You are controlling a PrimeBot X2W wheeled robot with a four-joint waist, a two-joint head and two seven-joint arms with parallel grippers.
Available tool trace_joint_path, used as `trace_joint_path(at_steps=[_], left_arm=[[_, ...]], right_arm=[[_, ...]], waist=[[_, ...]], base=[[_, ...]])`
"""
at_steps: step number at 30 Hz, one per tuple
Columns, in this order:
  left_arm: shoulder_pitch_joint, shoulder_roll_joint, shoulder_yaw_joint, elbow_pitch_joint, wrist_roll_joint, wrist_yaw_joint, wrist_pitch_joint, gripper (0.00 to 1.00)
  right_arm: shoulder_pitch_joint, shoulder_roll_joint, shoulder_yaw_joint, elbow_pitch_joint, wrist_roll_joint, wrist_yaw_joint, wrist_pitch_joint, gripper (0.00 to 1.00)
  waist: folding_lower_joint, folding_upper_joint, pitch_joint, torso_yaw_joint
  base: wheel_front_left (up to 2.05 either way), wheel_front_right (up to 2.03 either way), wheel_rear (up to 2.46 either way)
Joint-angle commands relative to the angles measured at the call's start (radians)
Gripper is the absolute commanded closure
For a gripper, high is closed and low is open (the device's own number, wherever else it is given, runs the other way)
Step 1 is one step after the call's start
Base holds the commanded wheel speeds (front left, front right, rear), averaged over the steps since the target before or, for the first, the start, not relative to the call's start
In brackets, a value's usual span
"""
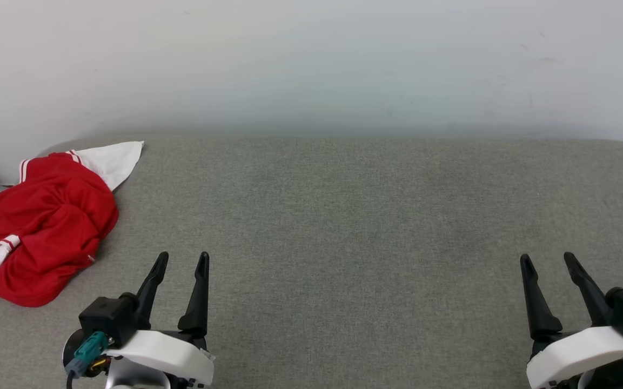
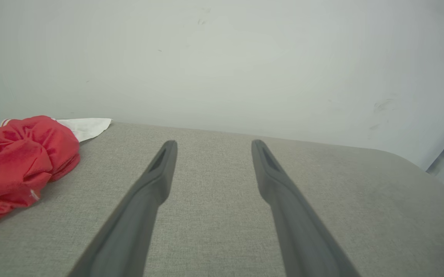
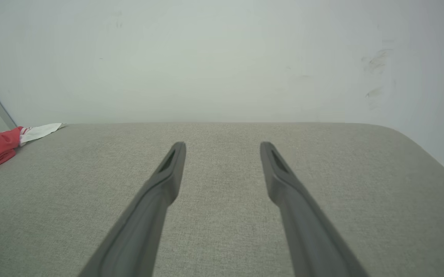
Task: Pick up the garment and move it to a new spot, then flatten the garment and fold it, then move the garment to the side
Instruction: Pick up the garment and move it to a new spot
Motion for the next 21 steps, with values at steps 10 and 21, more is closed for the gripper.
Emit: trace_joint_path(at_steps=[10,21], left_arm=[[-0.009,-0.022,0.014,0.025,0.042,-0.008,-0.029,0.0],[-0.022,-0.037,0.055,0.072,0.081,0.003,-0.051,0.0]], right_arm=[[0.018,-0.004,-0.019,-0.037,-0.038,0.0,-0.012,0.0],[0.029,-0.004,0.005,-0.044,-0.063,0.0,-0.024,0.0]], waist=[[0.0,-0.0001,-0.002,0.033],[0.0,-0.0001,-0.006,0.172]], base=[[0.0,0.0,0.0],[0.0,0.0,0.0]])
